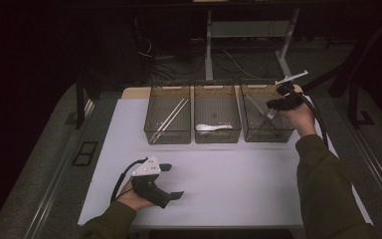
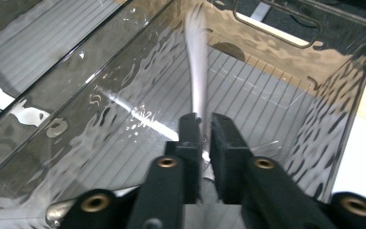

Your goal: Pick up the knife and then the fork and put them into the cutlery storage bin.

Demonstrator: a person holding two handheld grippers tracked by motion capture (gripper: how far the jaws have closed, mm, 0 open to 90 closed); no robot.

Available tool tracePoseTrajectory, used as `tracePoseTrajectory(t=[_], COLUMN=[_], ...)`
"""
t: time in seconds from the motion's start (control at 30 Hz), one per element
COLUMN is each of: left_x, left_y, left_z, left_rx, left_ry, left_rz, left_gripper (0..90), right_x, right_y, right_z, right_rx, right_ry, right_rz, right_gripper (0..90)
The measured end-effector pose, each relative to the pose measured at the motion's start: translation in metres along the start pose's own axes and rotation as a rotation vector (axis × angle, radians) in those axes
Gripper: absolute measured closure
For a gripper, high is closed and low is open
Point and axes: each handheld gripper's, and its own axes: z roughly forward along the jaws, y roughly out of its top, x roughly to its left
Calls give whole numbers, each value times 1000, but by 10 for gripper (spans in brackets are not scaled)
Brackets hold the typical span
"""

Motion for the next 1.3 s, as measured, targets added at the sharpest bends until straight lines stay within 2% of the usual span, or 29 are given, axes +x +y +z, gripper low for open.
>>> tracePoseTrajectory(t=[0.17, 0.37, 0.73, 0.9, 1.2, 1.3], left_x=[0, 0, -1, -1, -1, -1], left_y=[0, 0, 0, 0, 0, 0], left_z=[0, 0, 1, 1, 2, 1], left_rx=[3, 5, 7, 8, 15, 13], left_ry=[0, 2, 8, 11, 15, 17], left_rz=[4, 2, 3, 2, 3, 1], left_gripper=[0, 0, 0, 0, 0, 0], right_x=[-2, -4, 5, 12, 25, 31], right_y=[-4, -9, -27, -36, -59, -68], right_z=[-3, -10, -27, -38, -58, -64], right_rx=[-19, -71, -164, -220, -293, -313], right_ry=[22, 77, 169, 178, 195, 187], right_rz=[18, 46, 71, 63, 57, 47], right_gripper=[743, 673, 495, 414, 352, 330])
